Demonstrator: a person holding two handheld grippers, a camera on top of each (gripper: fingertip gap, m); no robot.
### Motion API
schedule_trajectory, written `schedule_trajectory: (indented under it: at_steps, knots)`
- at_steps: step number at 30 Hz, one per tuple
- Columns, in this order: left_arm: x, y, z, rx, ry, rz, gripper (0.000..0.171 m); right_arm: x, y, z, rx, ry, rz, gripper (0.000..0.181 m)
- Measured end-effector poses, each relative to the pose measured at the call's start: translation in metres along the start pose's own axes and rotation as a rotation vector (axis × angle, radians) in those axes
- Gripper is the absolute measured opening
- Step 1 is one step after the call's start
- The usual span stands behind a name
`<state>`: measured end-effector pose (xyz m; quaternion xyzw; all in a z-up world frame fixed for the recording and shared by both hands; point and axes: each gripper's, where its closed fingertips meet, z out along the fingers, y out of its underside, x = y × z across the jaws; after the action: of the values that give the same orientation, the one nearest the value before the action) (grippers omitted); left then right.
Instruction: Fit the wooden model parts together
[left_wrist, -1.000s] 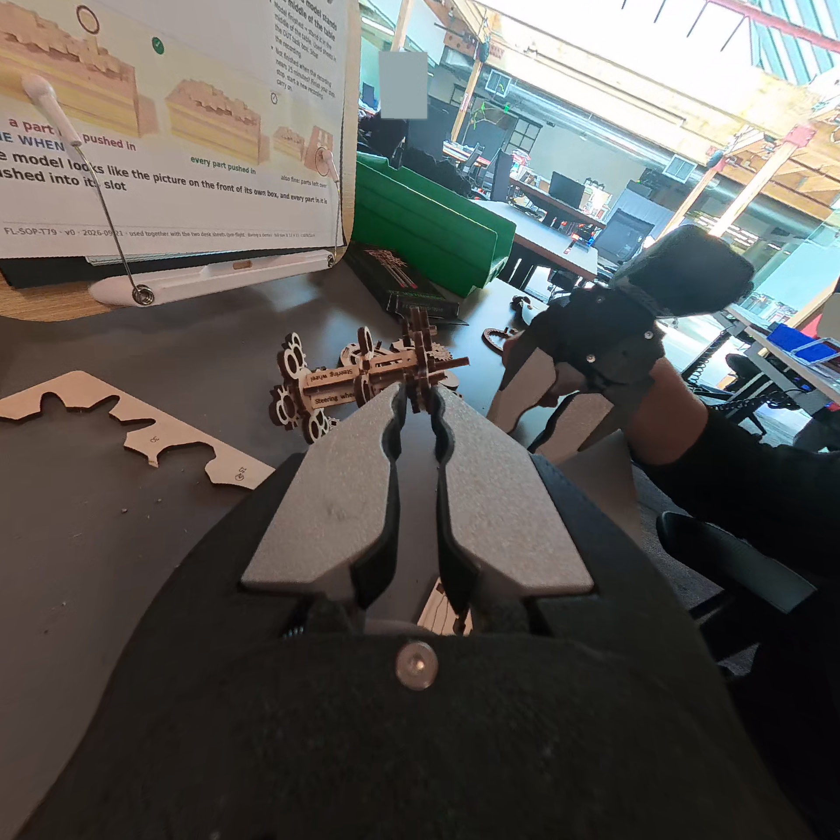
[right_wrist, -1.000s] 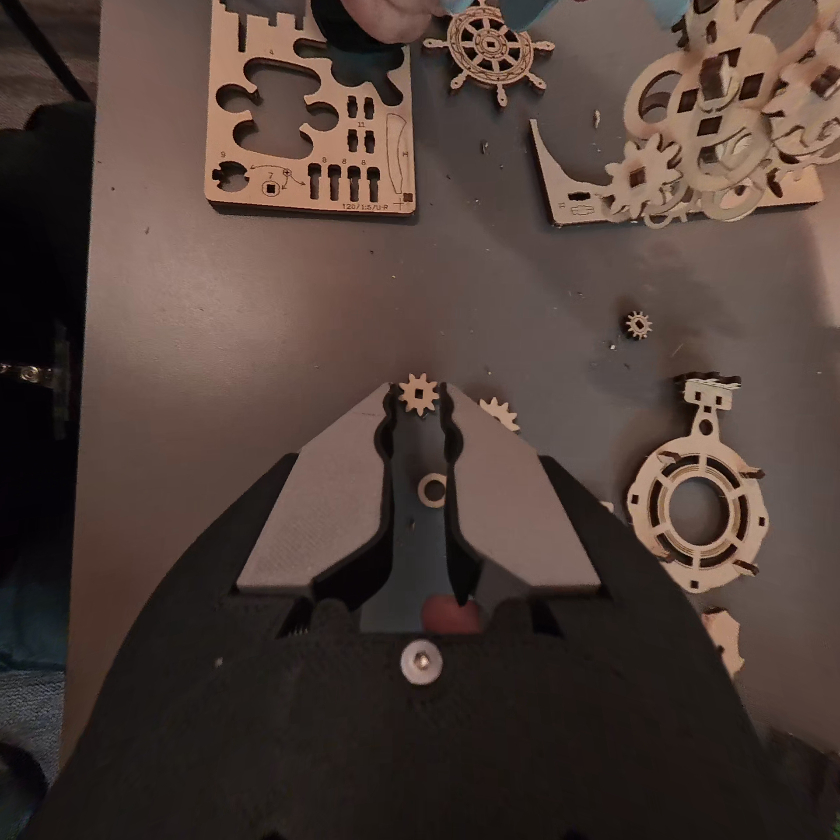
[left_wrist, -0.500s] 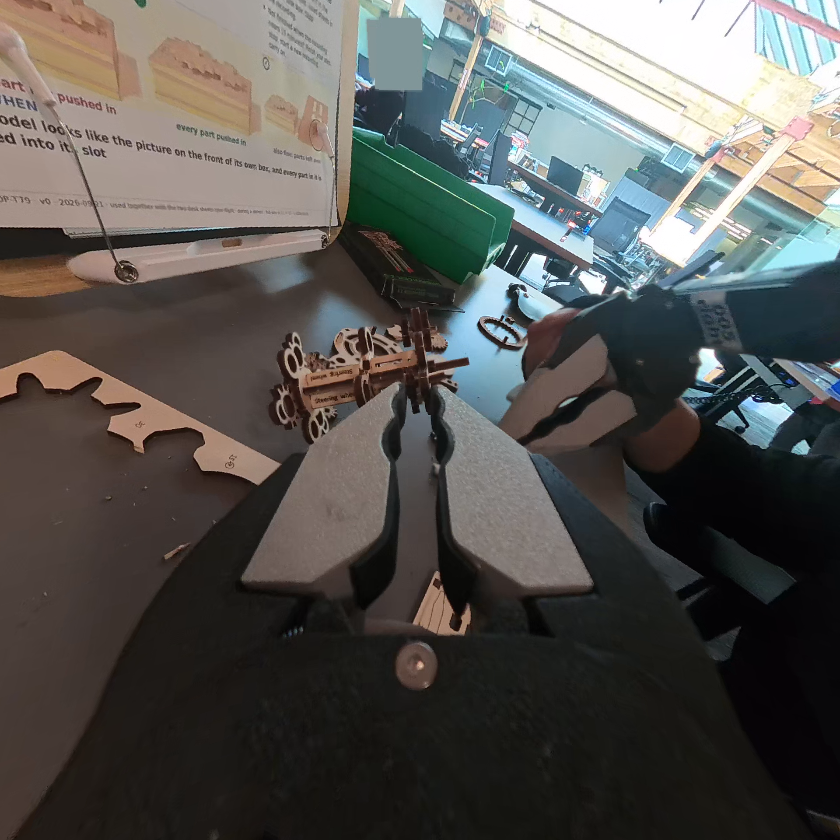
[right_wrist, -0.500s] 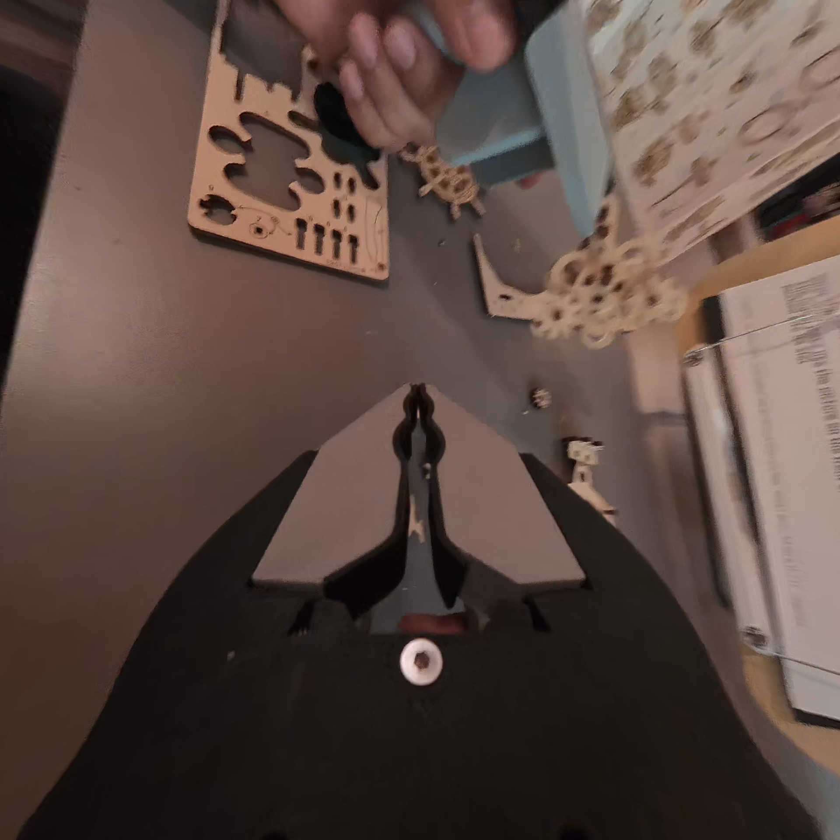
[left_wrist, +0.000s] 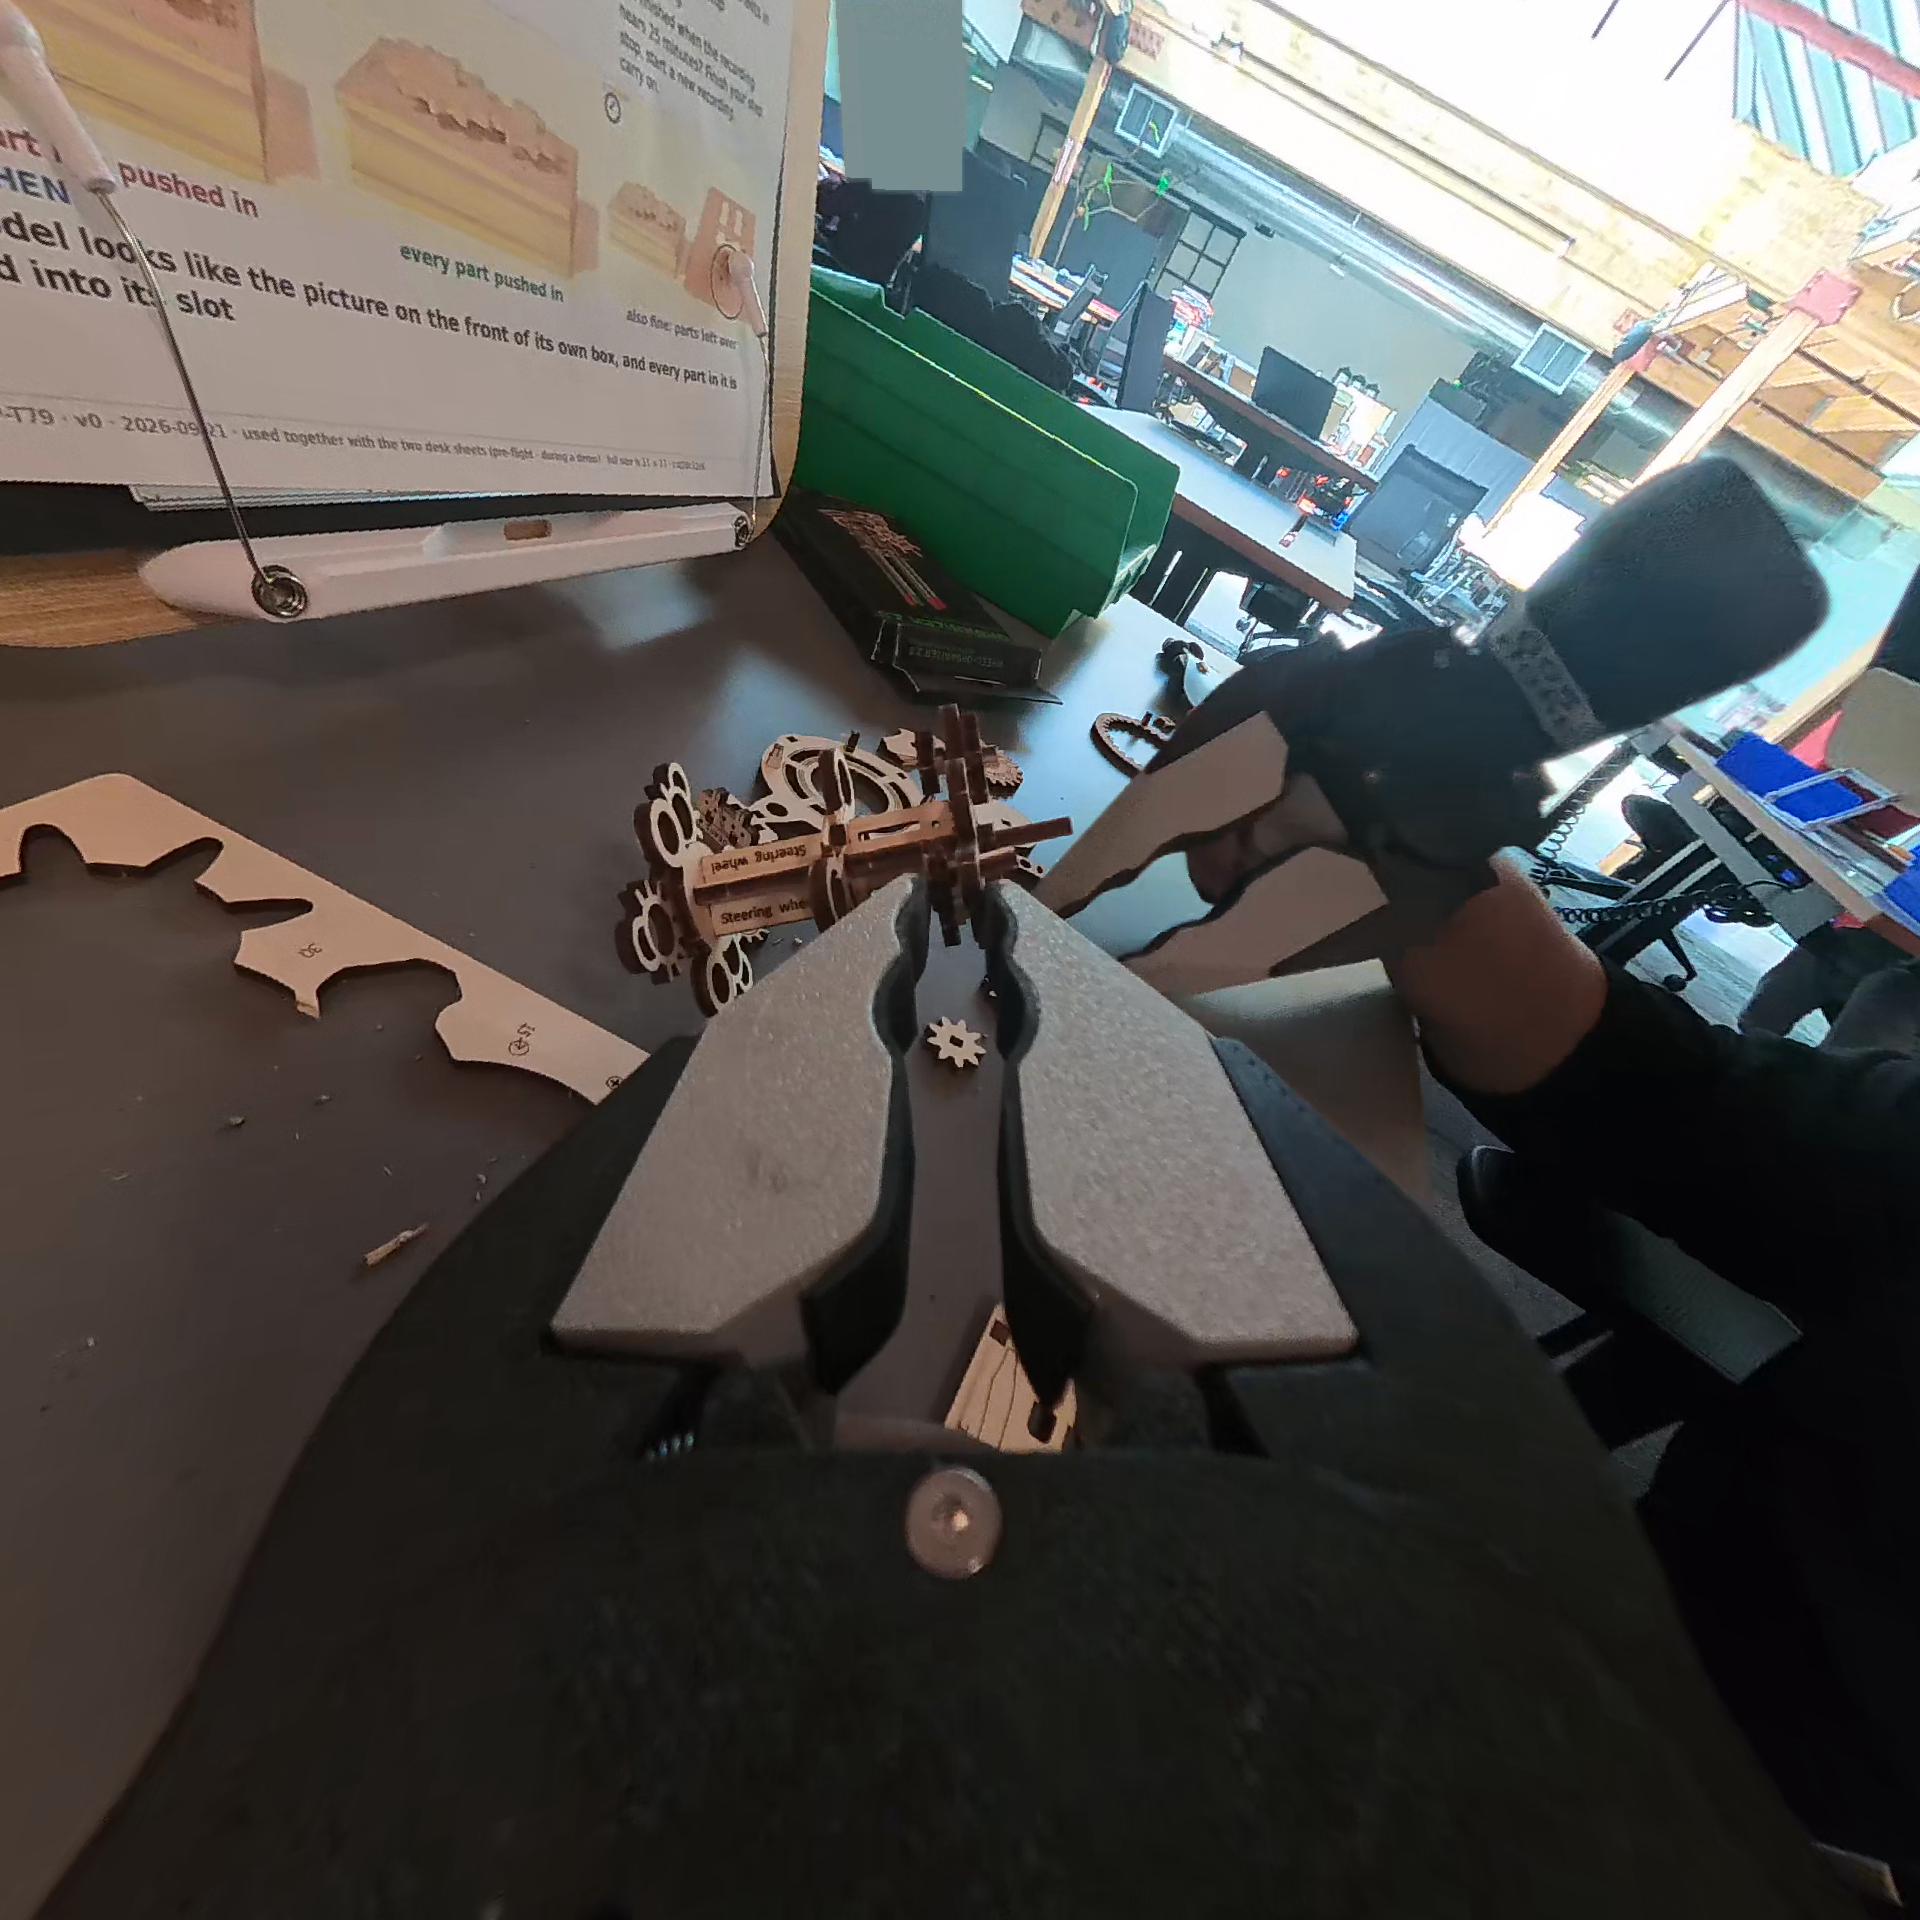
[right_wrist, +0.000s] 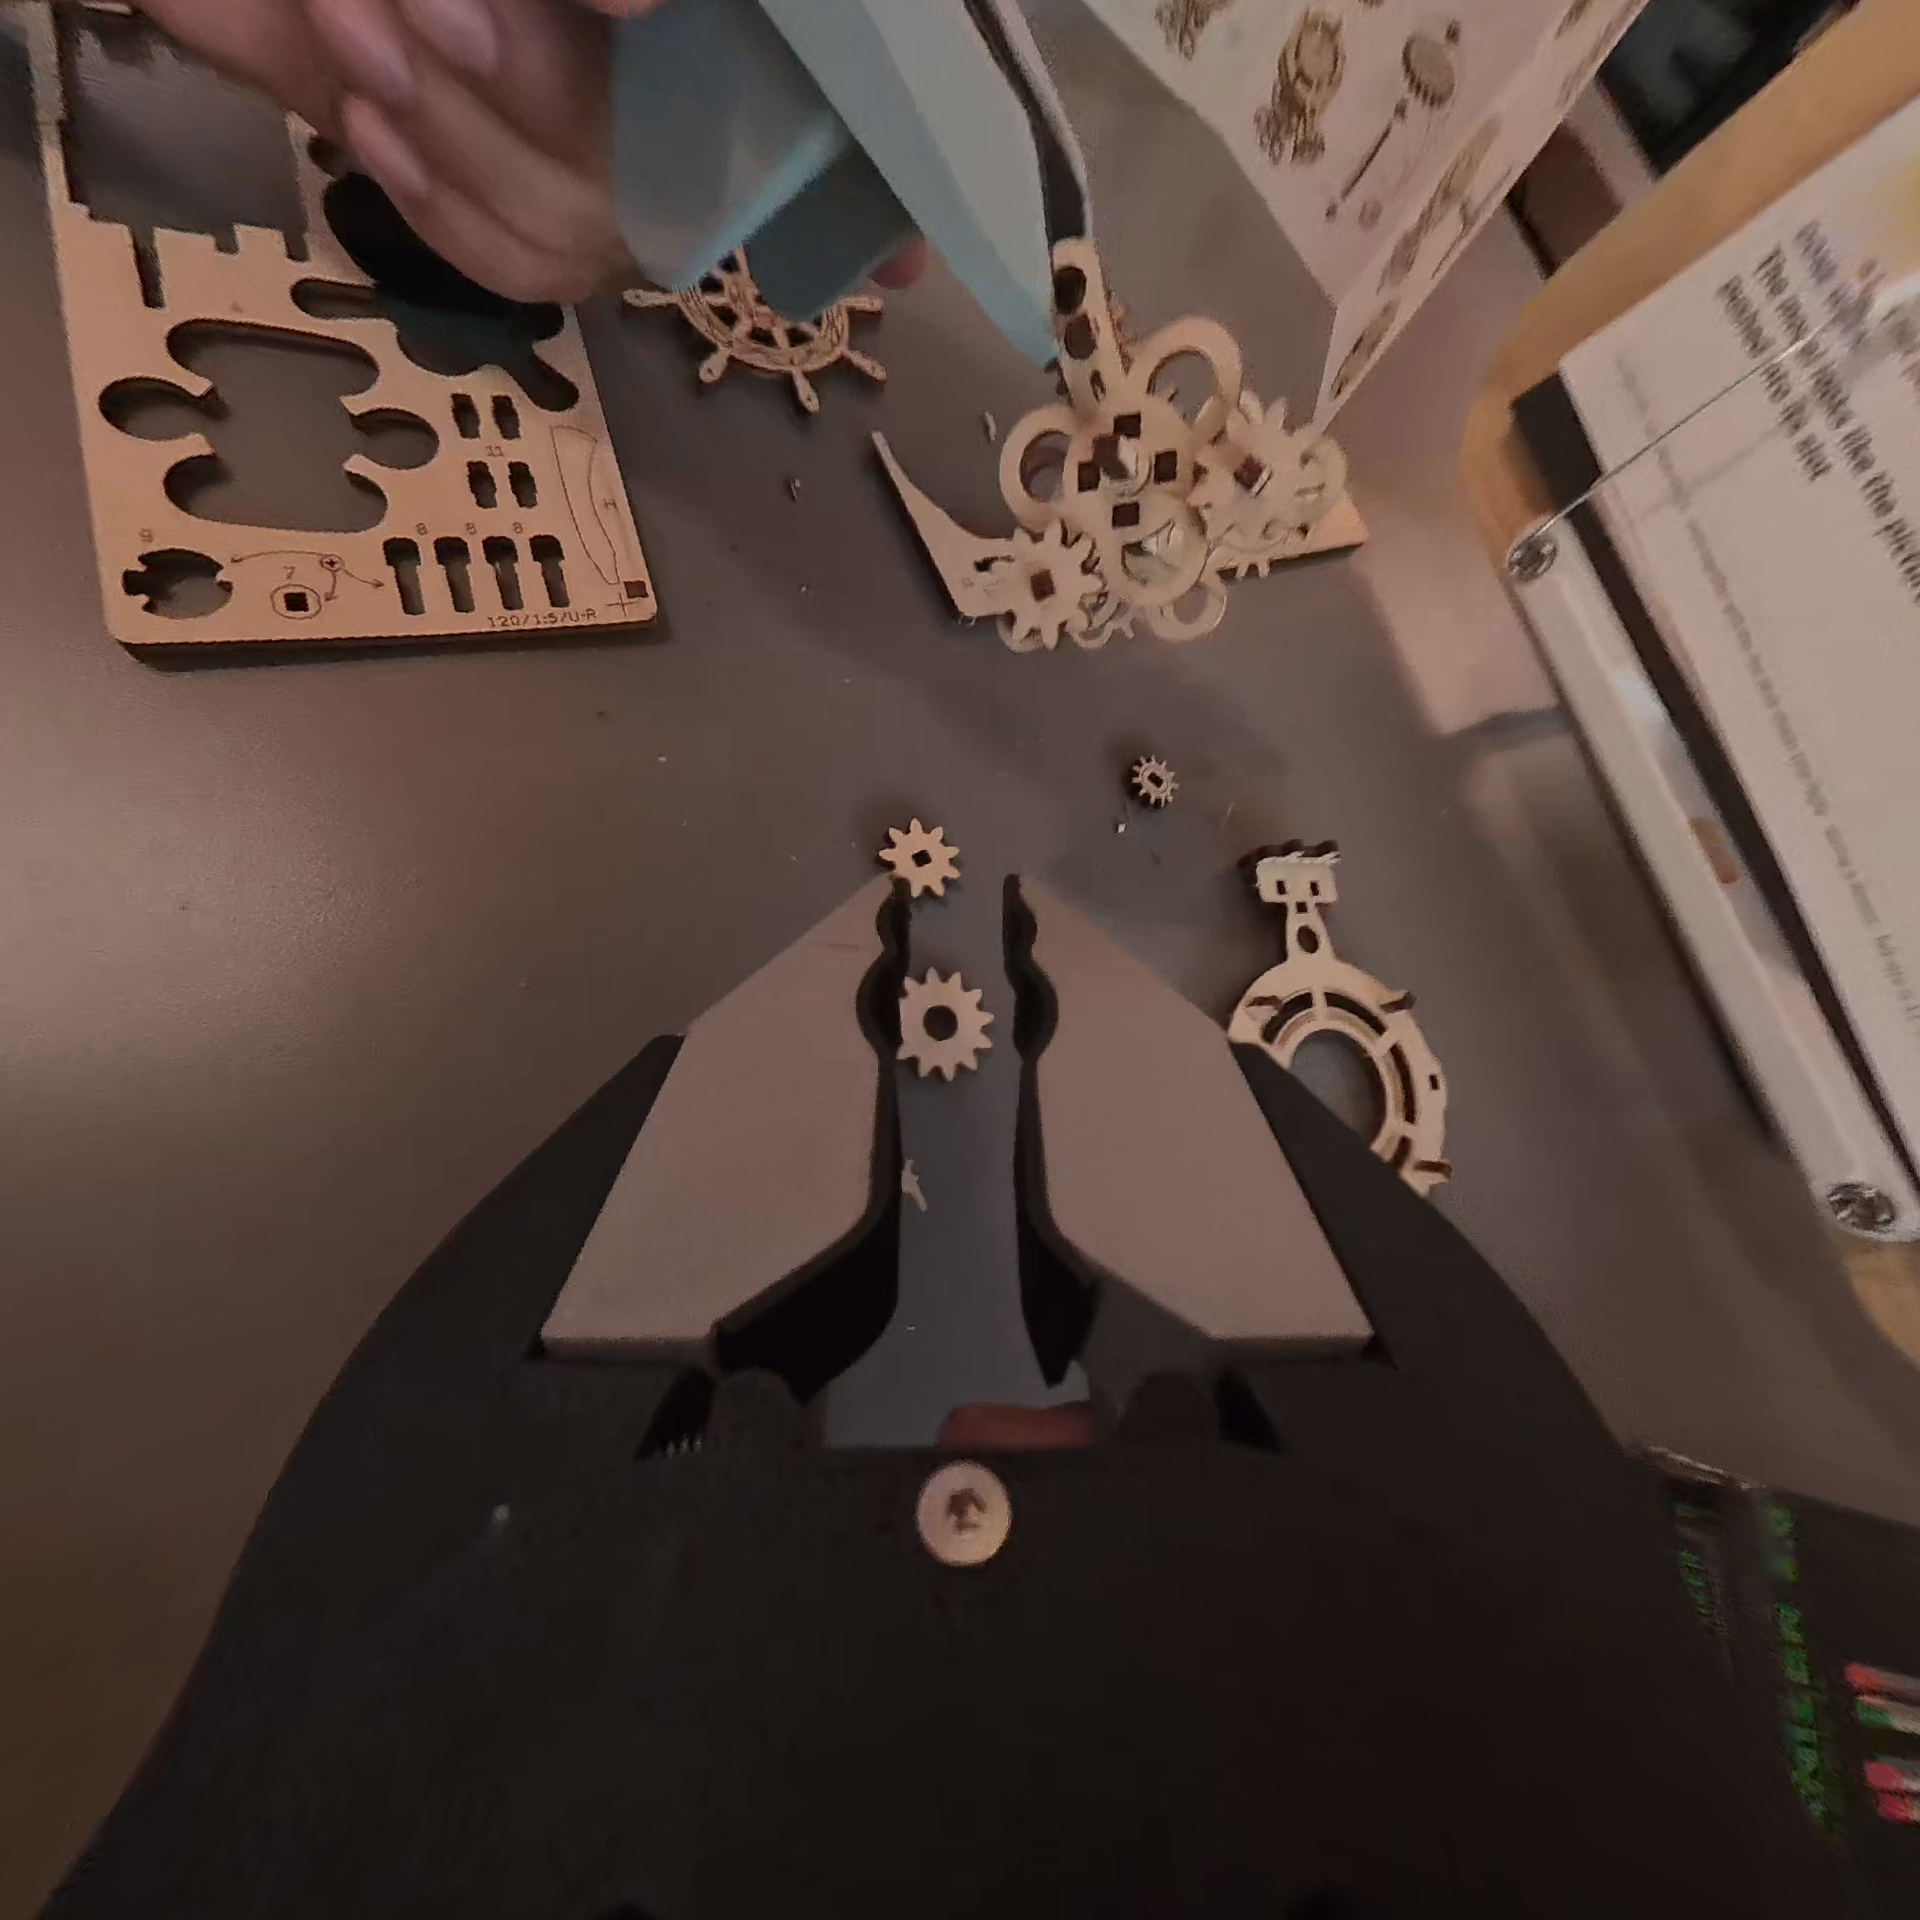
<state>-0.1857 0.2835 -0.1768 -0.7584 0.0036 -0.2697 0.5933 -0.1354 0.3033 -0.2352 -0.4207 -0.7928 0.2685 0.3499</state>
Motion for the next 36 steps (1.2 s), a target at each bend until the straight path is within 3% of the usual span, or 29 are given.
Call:
schedule_trajectory:
  at_steps: [14, 19, 28, 36]
  knots:
    - [0.000, -0.002, -0.001, 0.015, 0.002, 0.003, 0.007, -0.004, 0.009, 0.024, -0.116, -0.145, 0.014, 0.024]
    - [0.000, -0.003, -0.001, 0.017, 0.003, 0.000, 0.007, -0.025, 0.006, 0.018, -0.099, -0.290, 0.051, 0.022]
    - [0.000, -0.002, -0.001, 0.016, 0.003, -0.003, 0.007, -0.016, 0.008, 0.010, -0.107, -0.274, 0.048, 0.020]
    - [-0.001, -0.003, -0.002, 0.019, 0.005, -0.009, 0.007, -0.048, 0.008, 0.006, -0.100, -0.430, 0.041, 0.016]
